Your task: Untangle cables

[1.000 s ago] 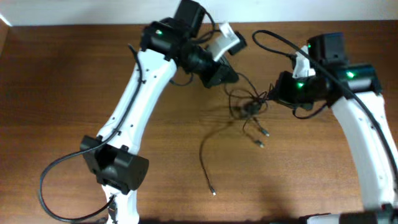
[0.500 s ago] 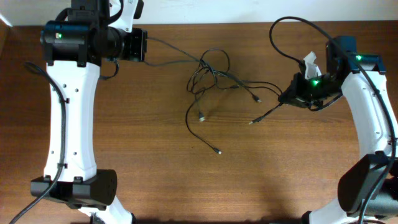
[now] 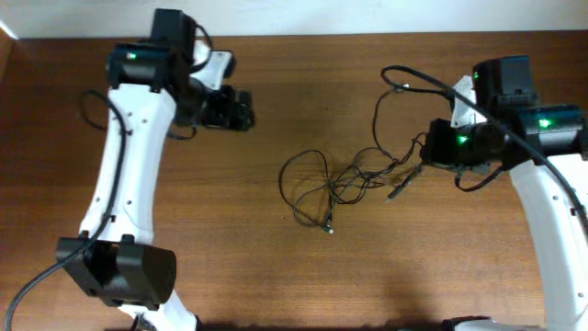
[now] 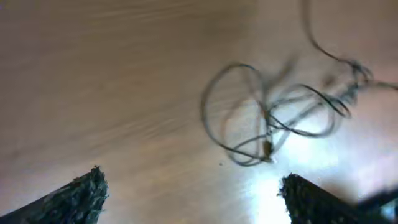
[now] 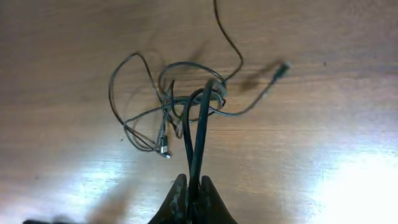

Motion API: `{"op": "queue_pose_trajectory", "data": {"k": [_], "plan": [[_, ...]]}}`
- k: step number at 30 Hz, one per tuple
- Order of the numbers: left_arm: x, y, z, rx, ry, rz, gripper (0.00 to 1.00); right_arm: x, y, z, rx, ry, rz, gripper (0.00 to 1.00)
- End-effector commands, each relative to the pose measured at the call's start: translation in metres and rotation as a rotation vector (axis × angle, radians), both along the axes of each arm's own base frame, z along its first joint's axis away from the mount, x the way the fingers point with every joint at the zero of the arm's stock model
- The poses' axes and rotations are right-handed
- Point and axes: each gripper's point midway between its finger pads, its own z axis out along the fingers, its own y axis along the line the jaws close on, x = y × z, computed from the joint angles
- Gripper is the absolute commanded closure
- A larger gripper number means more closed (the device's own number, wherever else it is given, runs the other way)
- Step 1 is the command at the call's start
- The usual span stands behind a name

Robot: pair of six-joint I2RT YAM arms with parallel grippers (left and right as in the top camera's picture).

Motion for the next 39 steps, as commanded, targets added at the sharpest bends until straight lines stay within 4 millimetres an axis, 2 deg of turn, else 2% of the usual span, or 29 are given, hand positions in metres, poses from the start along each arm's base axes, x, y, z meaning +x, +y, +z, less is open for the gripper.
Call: {"op": "queue_pose_trajectory", "data": {"k": [1,2,3,4,5,8,10,12,16,18,22,26,29,30,32,34,35,36,37,39], "plan": [[-0.005,-0.059,0.012,-0.076,-0.117,-0.303,0.08,0.004,-0.001,-0.005,-0.037,0.029,-0.093,0.96],[-0.001,-0.069,0.014,-0.082,-0.147,-0.324,0.09,0.005,-0.001,-0.007,-0.037,0.036,-0.095,0.96],[0.003,-0.087,0.016,-0.131,-0.171,-0.361,0.10,0.003,-0.003,-0.010,-0.041,0.050,-0.099,0.75],[0.004,-0.101,0.012,-0.170,-0.168,-0.390,0.11,0.002,-0.011,-0.011,-0.056,0.061,-0.122,0.39],[0.006,-0.115,0.002,-0.188,-0.151,-0.418,0.11,0.001,-0.024,-0.012,-0.064,0.074,-0.159,0.30],[0.001,-0.163,-0.044,-0.194,-0.067,-0.518,0.13,0.000,-0.076,-0.014,-0.083,0.096,-0.318,0.15],[-0.009,-0.184,-0.065,-0.189,-0.020,-0.565,0.17,-0.002,-0.100,-0.014,-0.093,0.095,-0.368,0.10],[-0.024,-0.210,-0.090,-0.180,0.035,-0.625,0.28,-0.005,-0.122,-0.016,-0.117,0.102,-0.413,0.08],[-0.049,-0.248,-0.117,-0.170,0.077,-0.718,0.39,-0.004,-0.124,-0.022,-0.120,0.122,-0.406,0.08],[-0.058,-0.254,-0.132,-0.146,0.112,-0.737,0.44,-0.003,-0.124,-0.023,-0.123,0.124,-0.397,0.08],[-0.070,-0.253,-0.169,-0.104,0.217,-0.743,0.51,-0.003,-0.124,-0.023,-0.125,0.122,-0.390,0.08],[-0.094,-0.254,-0.192,-0.085,0.298,-0.817,0.57,-0.003,-0.124,-0.023,-0.128,0.122,-0.383,0.08],[-0.105,-0.272,-0.190,-0.132,0.281,-0.873,0.57,-0.005,-0.124,-0.023,-0.127,0.129,-0.382,0.08],[-0.104,-0.277,-0.190,-0.137,0.260,-0.883,0.63,-0.005,-0.124,-0.023,-0.127,0.129,-0.382,0.08],[-0.097,-0.283,-0.189,-0.149,0.219,-0.886,1.00,-0.005,-0.122,-0.023,-0.124,0.128,-0.362,0.08],[-0.064,-0.274,-0.152,-0.174,0.187,-0.782,1.00,-0.001,-0.108,-0.021,-0.056,0.106,-0.293,0.08],[-0.041,-0.267,-0.114,-0.208,0.138,-0.731,1.00,0.002,-0.100,-0.019,-0.009,0.094,-0.268,0.08],[-0.031,-0.262,-0.087,-0.250,0.106,-0.714,1.00,0.005,-0.091,-0.016,0.031,0.077,-0.228,0.08],[-0.020,-0.255,-0.048,-0.316,0.060,-0.693,1.00,0.009,-0.073,-0.009,0.117,0.038,-0.144,0.08],[-0.015,-0.244,0.017,-0.414,-0.033,-0.683,1.00,0.018,-0.043,0.002,0.221,-0.015,-0.053,0.10]]}}
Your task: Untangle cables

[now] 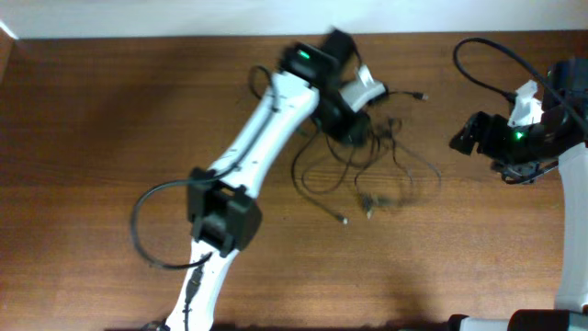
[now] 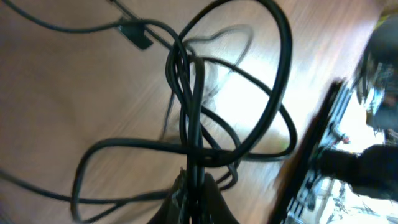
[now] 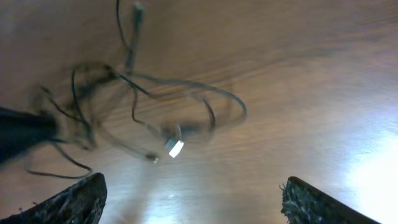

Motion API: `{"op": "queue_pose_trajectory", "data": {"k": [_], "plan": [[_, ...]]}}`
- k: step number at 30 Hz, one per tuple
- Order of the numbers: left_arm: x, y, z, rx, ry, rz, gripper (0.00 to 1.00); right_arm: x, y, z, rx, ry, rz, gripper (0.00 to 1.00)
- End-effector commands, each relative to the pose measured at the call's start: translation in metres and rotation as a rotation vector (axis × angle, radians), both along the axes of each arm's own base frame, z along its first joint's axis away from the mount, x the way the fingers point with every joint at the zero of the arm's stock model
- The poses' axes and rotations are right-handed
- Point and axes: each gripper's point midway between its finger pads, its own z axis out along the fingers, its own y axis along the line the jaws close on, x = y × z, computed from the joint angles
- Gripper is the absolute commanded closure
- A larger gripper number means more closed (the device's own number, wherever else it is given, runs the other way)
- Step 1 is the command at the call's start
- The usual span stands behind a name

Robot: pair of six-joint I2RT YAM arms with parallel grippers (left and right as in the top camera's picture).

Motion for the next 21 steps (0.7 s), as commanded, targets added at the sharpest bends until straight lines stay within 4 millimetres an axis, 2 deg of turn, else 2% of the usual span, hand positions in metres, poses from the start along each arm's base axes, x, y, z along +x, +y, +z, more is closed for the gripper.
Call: {"op": "queue_pose_trajectory", "data": {"k": [1,3,5,8,9,10,14,16,18,20,21], "plan": [[-0.002,0.004,0.095,-0.213,-0.069,0.007,1.00,0.014,0.050,0.020,0.169,-0.113,0.168,0.12],[-0.003,0.009,0.114,-0.227,-0.063,0.064,1.00,0.023,0.090,0.032,0.221,-0.186,0.286,0.16],[0.002,0.014,0.121,-0.235,-0.024,0.138,1.00,0.030,0.119,0.039,0.243,-0.227,0.329,0.23],[-0.005,0.013,0.141,-0.370,0.063,0.110,1.00,0.046,0.143,0.044,0.283,-0.248,0.290,0.31],[-0.005,0.017,0.152,-0.435,0.102,0.102,1.00,0.055,0.156,0.039,0.310,-0.239,0.282,0.36],[-0.005,0.017,0.152,-0.434,0.104,0.105,1.00,0.062,0.162,0.038,0.323,-0.245,0.273,0.37],[-0.005,0.018,0.152,-0.432,0.115,0.112,1.00,0.080,0.172,0.044,0.357,-0.293,0.244,0.37],[-0.007,0.017,0.154,-0.445,0.122,0.105,1.00,0.090,0.172,0.050,0.368,-0.323,0.216,0.47],[-0.010,0.014,0.160,-0.481,0.139,0.086,1.00,0.095,0.169,0.050,0.364,-0.328,0.177,0.53],[-0.011,0.014,0.163,-0.493,0.144,0.080,1.00,0.099,0.169,0.052,0.365,-0.341,0.171,0.68],[-0.010,0.014,0.163,-0.494,0.141,0.081,1.00,0.099,0.166,0.048,0.348,-0.333,0.159,0.80]]}}
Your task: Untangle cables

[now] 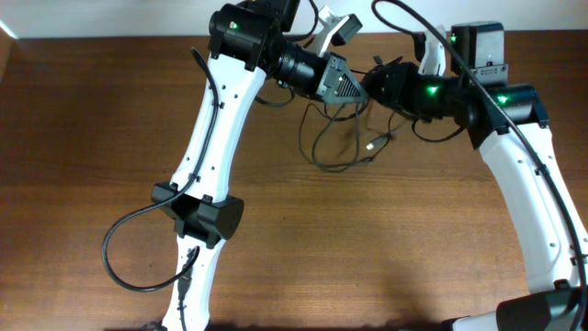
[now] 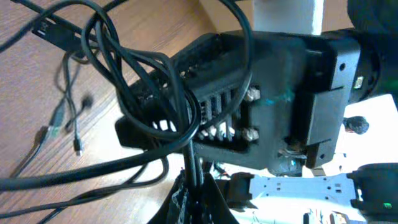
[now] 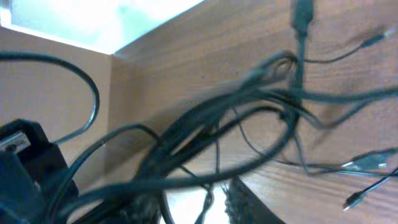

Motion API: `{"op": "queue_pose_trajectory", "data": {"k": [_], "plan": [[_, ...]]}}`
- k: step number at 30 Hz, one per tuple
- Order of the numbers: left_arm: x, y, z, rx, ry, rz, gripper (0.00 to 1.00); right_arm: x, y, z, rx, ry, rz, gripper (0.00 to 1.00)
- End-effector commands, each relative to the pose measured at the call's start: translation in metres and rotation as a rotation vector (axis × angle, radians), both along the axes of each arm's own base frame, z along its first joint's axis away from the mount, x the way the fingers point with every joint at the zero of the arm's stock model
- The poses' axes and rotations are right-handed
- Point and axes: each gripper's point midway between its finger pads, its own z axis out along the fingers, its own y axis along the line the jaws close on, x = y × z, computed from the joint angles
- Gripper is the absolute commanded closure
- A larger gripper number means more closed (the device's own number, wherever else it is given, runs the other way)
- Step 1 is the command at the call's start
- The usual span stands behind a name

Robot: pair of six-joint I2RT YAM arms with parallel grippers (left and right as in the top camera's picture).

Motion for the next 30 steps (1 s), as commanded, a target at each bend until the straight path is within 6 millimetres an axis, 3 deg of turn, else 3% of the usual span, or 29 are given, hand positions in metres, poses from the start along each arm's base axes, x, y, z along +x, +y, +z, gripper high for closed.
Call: {"op": "queue_pose_trajectory", "data": {"k": [1,2,4,5,7,12,15,19,22,24,27,30], "plan": [[-0.007,-0.001,0.020,-0.068,-0.014,-0.025,1.00,0.004,-0.007,-0.009,-0.041,0.029,-0.054,0.92],[0.005,0.008,0.013,-0.028,-0.038,0.015,1.00,0.000,-0.014,-0.018,-0.083,0.061,-0.073,0.96],[0.046,0.052,-0.019,0.198,-0.118,0.193,1.00,-0.018,-0.032,-0.042,-0.214,0.147,-0.089,0.96],[0.072,0.091,-0.040,0.386,-0.161,0.329,1.00,-0.033,-0.041,-0.055,-0.290,0.199,-0.060,0.96],[0.096,0.155,-0.064,0.675,-0.176,0.549,1.00,-0.062,-0.047,-0.069,-0.378,0.266,0.046,0.96],[0.098,0.212,-0.075,0.942,-0.202,0.653,1.00,-0.093,-0.073,-0.083,-0.537,0.371,0.078,0.96],[0.099,0.223,-0.078,1.002,-0.214,0.672,1.00,-0.097,-0.085,-0.071,-0.545,0.363,0.031,0.96],[0.102,0.244,-0.081,1.068,-0.200,0.730,1.00,-0.110,-0.119,-0.041,-0.510,0.345,-0.129,0.96],[0.102,0.247,-0.078,1.015,-0.172,0.738,1.00,-0.124,-0.121,-0.021,-0.467,0.299,-0.153,0.96],[0.096,0.240,-0.063,0.957,-0.184,0.736,1.00,-0.131,-0.118,-0.017,-0.454,0.296,-0.144,0.96],[0.082,0.242,-0.023,0.907,-0.253,0.775,0.88,-0.137,-0.118,-0.018,-0.455,0.318,-0.138,0.96],[0.073,0.243,-0.004,0.882,-0.288,0.796,0.87,-0.137,-0.113,-0.017,-0.429,0.318,-0.125,0.96]]}}
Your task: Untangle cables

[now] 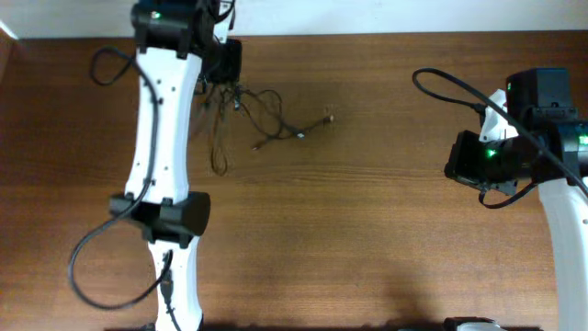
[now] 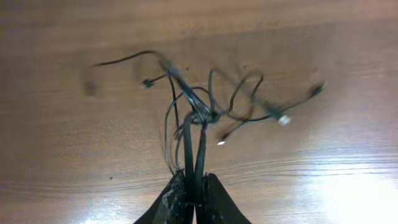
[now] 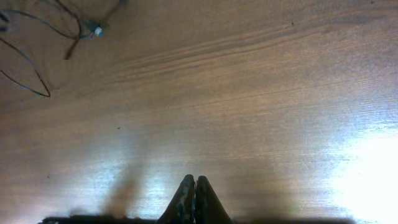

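Note:
A tangle of thin black cables (image 1: 250,112) lies at the back left of the wooden table, with plug ends reaching out to the right (image 1: 327,115). My left gripper (image 1: 226,75) is at its upper left end, shut on two strands. In the left wrist view the left gripper (image 2: 194,186) pinches those strands and the cable knot (image 2: 205,113) spreads out beyond. My right gripper (image 1: 452,165) is far off at the right, apart from the cables. In the right wrist view the right gripper (image 3: 194,186) is shut with nothing in it, and only cable ends (image 3: 68,31) show at the top left.
The left arm (image 1: 161,138) runs down the left side of the table from the back edge. The right arm's own thick black cable (image 1: 450,83) loops above the right gripper. The table's back edge (image 1: 367,37) meets a pale wall.
Both grippers were close together at the back middle with the tangle between them. Now the left holds the tangle at the back left, and the right is at the right side, shut and empty.
First the right gripper was shut on a strand of the tangle mid-table, with the left open at the back left. Then the left was shut on strands at the back centre and the right open. They met at the back, and now the tangle is at the back left.

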Motion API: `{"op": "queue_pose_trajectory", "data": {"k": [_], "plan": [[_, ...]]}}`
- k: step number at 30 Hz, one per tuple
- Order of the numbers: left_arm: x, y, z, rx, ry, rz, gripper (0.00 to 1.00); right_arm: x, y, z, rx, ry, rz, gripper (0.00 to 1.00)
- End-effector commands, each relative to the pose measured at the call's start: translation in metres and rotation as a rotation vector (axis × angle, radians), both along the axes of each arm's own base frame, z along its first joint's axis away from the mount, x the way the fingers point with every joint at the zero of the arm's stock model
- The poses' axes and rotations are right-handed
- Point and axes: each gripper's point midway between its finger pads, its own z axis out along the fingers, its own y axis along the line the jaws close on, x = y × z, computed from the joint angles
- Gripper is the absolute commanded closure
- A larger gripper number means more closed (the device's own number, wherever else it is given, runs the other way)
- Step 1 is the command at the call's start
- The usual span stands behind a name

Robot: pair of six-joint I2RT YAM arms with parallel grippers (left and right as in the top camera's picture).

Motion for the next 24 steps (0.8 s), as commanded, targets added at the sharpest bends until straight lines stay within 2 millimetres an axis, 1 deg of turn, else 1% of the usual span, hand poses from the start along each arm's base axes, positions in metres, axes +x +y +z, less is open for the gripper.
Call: {"op": "queue_pose_trajectory", "data": {"k": [1,2,3,4,5,6,7,8,10,12,13,14,15,16,17,18,19,22,23,24], "plan": [[-0.015,0.000,0.040,-0.031,-0.089,-0.017,0.87,0.000,0.003,0.005,0.018,-0.013,-0.001,0.96],[-0.016,-0.002,0.040,-0.040,-0.087,-0.025,0.84,0.000,0.004,0.006,0.025,-0.013,0.002,0.96],[-0.016,-0.005,0.040,-0.043,-0.086,-0.051,0.78,0.000,0.005,0.006,0.029,-0.013,0.003,0.96],[-0.017,-0.011,0.040,-0.055,-0.084,-0.105,0.68,0.000,0.005,0.006,0.030,-0.013,0.003,0.96],[-0.018,-0.017,0.040,-0.073,-0.082,-0.143,0.60,0.000,0.005,0.006,0.030,-0.014,0.003,0.96],[-0.020,-0.023,0.040,-0.094,-0.081,-0.185,0.55,0.001,0.006,0.006,0.029,-0.015,0.006,0.96],[-0.021,-0.027,0.041,-0.105,-0.080,-0.216,0.53,0.001,0.008,0.006,0.028,-0.018,0.014,0.96],[-0.023,-0.033,0.041,-0.121,-0.080,-0.265,0.49,0.004,0.012,0.005,0.025,-0.027,0.030,0.96],[-0.031,-0.057,0.037,-0.207,-0.060,-0.426,0.39,0.014,0.032,0.000,0.027,-0.033,0.096,0.96],[-0.037,-0.070,0.026,-0.263,-0.017,-0.513,0.34,0.020,0.042,-0.012,0.025,0.000,0.128,0.96],[-0.040,-0.075,0.009,-0.285,0.040,-0.549,0.32,0.026,0.044,-0.022,0.023,0.030,0.132,0.96],[-0.038,-0.073,-0.005,-0.277,0.077,-0.538,0.32,0.028,0.044,-0.025,0.023,0.039,0.131,0.96],[-0.036,-0.070,-0.018,-0.261,0.104,-0.523,0.34,0.031,0.044,-0.028,0.022,0.045,0.131,0.89],[-0.028,-0.057,-0.036,-0.195,0.137,-0.443,0.35,0.034,0.045,-0.029,0.022,0.042,0.131,0.79],[-0.015,-0.029,-0.056,-0.076,0.162,-0.259,0.34,0.036,0.044,-0.029,0.020,0.032,0.130,0.62],[-0.003,0.004,-0.074,0.048,0.166,-0.063,0.34,0.037,0.043,-0.029,0.010,0.027,0.127,0.49],[0.002,0.022,-0.086,0.091,0.168,0.020,0.34,0.038,0.041,-0.030,-0.001,0.027,0.124,0.44],[0.011,0.055,-0.125,0.095,0.196,0.087,0.37,0.039,0.041,-0.029,-0.001,0.020,0.124,0.36],[0.013,0.062,-0.143,0.101,0.205,0.017,0.37,0.040,0.041,-0.029,-0.002,0.016,0.124,0.35],[0.016,0.061,-0.162,0.101,0.209,-0.088,0.36,0.041,0.041,-0.029,-0.002,0.013,0.125,0.35]]}}
